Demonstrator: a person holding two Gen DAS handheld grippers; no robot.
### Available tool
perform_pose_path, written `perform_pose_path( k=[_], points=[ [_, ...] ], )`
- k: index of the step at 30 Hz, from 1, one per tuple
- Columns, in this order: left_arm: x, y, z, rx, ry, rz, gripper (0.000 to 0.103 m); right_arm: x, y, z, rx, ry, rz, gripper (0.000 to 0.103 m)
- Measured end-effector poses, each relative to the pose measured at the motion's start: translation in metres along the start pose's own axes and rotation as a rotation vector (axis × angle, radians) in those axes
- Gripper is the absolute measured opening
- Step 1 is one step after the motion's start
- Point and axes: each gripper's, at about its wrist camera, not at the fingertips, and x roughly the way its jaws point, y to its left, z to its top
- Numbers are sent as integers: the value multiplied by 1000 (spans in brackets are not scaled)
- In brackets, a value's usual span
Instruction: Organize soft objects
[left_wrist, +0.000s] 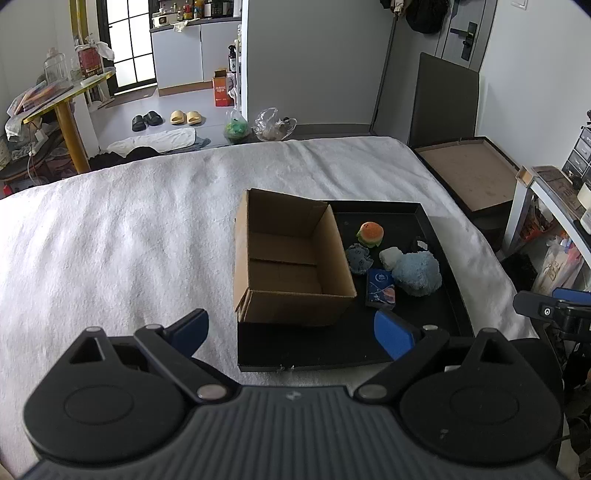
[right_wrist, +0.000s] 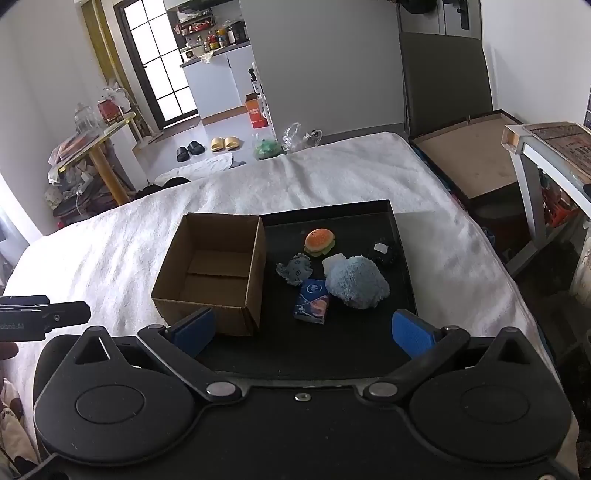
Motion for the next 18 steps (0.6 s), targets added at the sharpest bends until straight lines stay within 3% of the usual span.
perform_pose_path(
  k=[18],
  points=[
    [-2, 2, -2, 1, -3, 14, 96, 0, 1, -3, -15, -8, 3, 103]
  ],
)
